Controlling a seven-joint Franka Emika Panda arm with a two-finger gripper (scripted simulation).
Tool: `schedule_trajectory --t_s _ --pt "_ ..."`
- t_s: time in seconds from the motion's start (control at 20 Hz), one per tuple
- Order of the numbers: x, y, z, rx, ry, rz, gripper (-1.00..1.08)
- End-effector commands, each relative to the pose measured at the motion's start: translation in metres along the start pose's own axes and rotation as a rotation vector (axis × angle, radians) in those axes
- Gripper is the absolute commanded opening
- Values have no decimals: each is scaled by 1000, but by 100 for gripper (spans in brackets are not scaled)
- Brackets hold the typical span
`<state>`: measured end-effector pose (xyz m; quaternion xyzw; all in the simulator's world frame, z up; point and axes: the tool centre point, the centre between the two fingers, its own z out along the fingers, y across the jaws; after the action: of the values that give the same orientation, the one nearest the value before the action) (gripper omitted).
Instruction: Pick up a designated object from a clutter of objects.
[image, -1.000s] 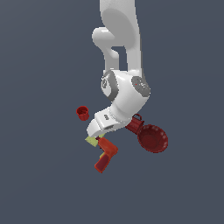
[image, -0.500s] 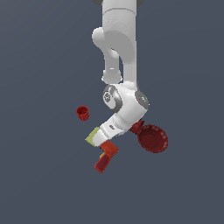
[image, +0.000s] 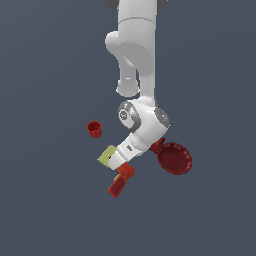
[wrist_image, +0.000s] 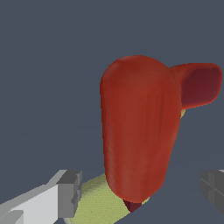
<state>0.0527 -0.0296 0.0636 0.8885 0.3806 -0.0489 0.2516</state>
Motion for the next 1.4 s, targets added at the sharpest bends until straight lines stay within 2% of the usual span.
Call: schedule_trajectory --t_s 0.0,0.55,0.6,1.35 --pt "0 0 1 0 0 0 108" --pt "0 -1 31 -2 1 -5 108" --pt "0 -1 31 -2 1 -5 -100" --pt "-5 1 26 -3 1 -4 -100"
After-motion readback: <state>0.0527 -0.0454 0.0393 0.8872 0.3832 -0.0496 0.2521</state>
